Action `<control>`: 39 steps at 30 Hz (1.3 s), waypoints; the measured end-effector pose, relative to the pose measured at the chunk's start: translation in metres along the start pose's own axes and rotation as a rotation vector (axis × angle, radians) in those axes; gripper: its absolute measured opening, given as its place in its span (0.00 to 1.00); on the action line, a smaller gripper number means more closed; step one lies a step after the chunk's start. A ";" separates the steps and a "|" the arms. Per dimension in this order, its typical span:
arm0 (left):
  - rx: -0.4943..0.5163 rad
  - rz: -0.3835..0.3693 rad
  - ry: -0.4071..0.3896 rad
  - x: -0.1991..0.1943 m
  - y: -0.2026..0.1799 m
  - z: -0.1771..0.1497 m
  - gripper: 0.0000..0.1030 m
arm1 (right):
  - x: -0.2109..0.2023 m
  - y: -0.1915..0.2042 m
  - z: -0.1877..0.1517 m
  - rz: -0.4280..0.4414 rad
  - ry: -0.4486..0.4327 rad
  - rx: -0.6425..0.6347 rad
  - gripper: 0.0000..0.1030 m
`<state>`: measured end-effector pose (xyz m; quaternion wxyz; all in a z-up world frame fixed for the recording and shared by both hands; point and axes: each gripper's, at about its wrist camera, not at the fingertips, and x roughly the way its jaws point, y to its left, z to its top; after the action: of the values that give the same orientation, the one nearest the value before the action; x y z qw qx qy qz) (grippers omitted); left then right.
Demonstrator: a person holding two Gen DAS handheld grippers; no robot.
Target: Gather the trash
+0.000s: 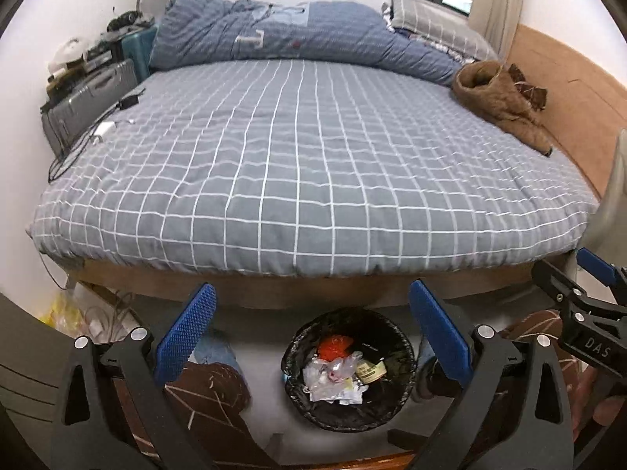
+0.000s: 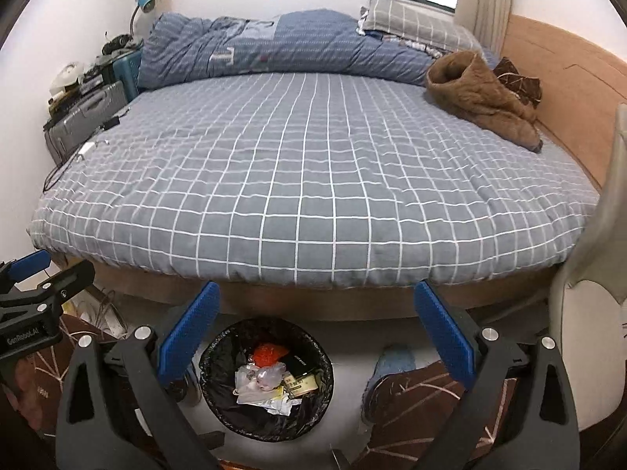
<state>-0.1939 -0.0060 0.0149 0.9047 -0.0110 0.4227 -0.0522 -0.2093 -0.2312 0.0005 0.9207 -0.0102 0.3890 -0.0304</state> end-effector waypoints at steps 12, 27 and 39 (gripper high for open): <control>0.023 -0.043 -0.017 -0.032 -0.008 -0.019 0.94 | -0.044 -0.006 -0.018 -0.022 -0.025 0.024 0.93; 0.024 -0.026 -0.007 -0.023 -0.009 -0.023 0.94 | -0.042 -0.007 -0.017 -0.029 -0.014 0.025 0.93; 0.017 -0.002 -0.006 -0.021 -0.004 -0.018 0.94 | -0.037 -0.006 -0.012 -0.024 -0.011 0.024 0.93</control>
<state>-0.2214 -0.0070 0.0190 0.9059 -0.0037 0.4197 -0.0567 -0.2438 -0.2351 0.0191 0.9224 -0.0040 0.3834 -0.0463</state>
